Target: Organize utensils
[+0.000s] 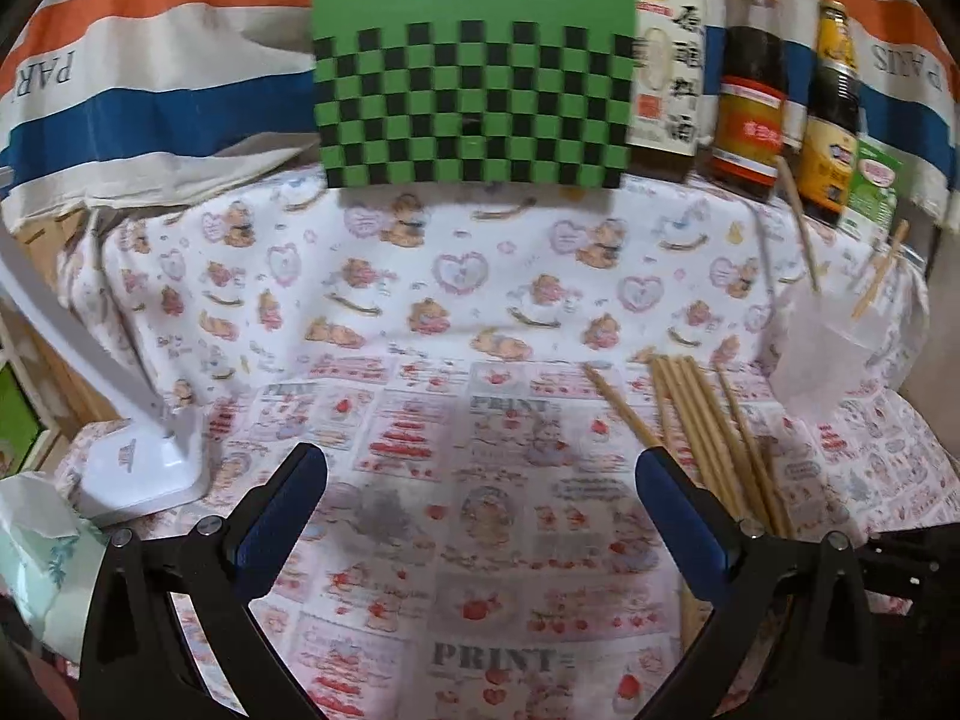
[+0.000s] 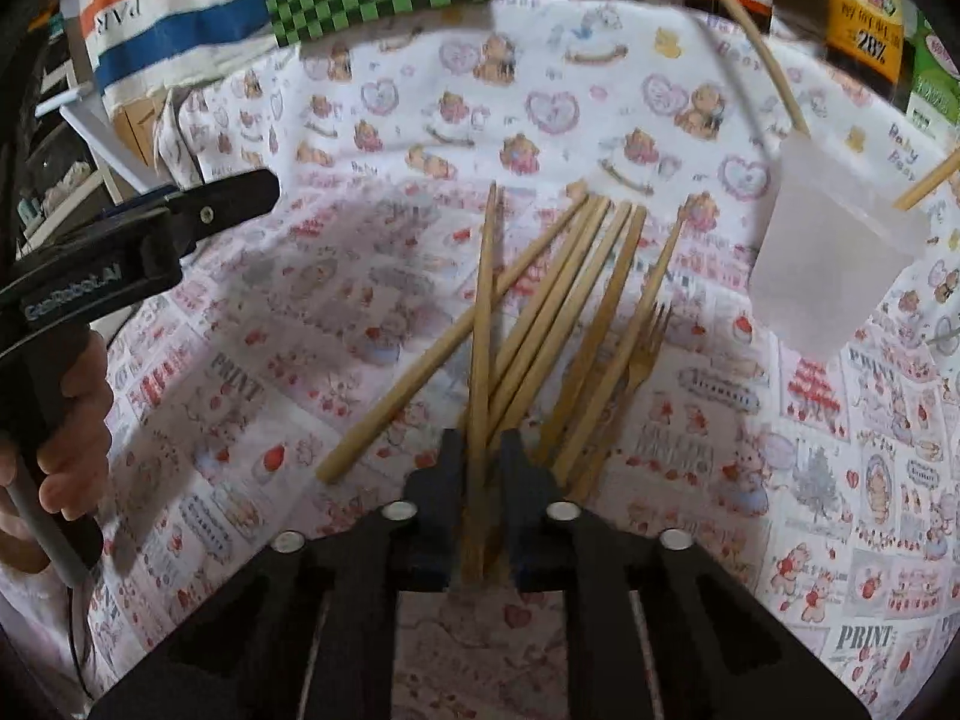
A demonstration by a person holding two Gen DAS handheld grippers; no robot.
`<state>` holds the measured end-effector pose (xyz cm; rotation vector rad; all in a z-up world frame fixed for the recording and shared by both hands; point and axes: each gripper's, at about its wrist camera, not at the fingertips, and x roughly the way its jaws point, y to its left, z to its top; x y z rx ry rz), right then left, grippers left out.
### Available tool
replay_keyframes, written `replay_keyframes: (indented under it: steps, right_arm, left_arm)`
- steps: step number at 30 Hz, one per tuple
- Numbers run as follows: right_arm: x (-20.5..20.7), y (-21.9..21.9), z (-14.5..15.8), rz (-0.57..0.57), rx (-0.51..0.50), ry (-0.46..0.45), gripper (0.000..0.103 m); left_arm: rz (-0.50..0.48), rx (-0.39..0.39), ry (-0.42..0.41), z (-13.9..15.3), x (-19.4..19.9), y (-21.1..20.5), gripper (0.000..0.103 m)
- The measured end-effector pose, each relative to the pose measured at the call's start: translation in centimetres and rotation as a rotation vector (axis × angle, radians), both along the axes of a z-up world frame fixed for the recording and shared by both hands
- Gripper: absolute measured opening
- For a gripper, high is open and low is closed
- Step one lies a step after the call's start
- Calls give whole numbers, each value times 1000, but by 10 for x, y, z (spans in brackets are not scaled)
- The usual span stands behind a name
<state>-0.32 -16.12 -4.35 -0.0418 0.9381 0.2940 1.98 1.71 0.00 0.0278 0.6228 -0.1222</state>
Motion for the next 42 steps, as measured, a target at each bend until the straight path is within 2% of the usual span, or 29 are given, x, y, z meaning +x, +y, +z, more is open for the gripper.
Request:
replay_keyframes:
  steps: [2, 5, 7, 9, 11, 14, 17, 21, 26, 27, 28, 31, 34, 39, 42]
  right_arm:
    - [0, -7, 6, -32, 24, -10, 8]
    - [-9, -21, 29, -61, 89, -111, 8]
    - [-16, -30, 44, -90, 115, -192, 8]
    - [-26, -39, 61, -119, 138, -288, 8]
    - [-35, -45, 73, -140, 145, -363, 8]
    - [-45, -52, 86, -174, 158, -446, 8]
    - [-46, -59, 98, -192, 162, -481, 8]
    - [-49, -64, 103, -213, 172, -499, 8]
    - [-51, -69, 106, -228, 177, -522, 8]
    - [-51, -69, 105, -228, 180, -527, 8]
    - [-52, -70, 106, -226, 182, -533, 8]
    - [-54, -72, 107, -238, 173, -560, 8]
    - [-54, -75, 107, -253, 171, -580, 8]
    - [-58, -92, 113, -277, 243, -617, 8]
    - [-63, -103, 118, -279, 299, -655, 8]
  left_arm:
    - [-43, -19, -11, 0, -4, -5, 102]
    - [-88, -26, -26, 1, -11, -14, 102]
    - [-128, -28, 4, 0, -12, -21, 102]
    - [-204, -73, 82, -6, -10, -28, 97]
    - [-330, -111, 193, -17, -4, -37, 83]
    - [-322, -53, 231, -29, -1, -46, 71]
    - [-342, -27, 286, -38, 0, -56, 56]
    - [-358, 6, 329, -46, -2, -63, 48]
    - [-381, 41, 305, -51, -6, -74, 46]
    - [-372, 66, 300, -51, -6, -76, 40]
    - [-352, 88, 294, -50, -6, -74, 25]
    - [-368, 80, 310, -47, -7, -66, 7]
    - [-345, 29, 265, -35, -9, -58, 7]
    - [-289, -45, 77, 3, -25, -38, 6]
    - [-221, -150, -68, 26, -41, -19, 6]
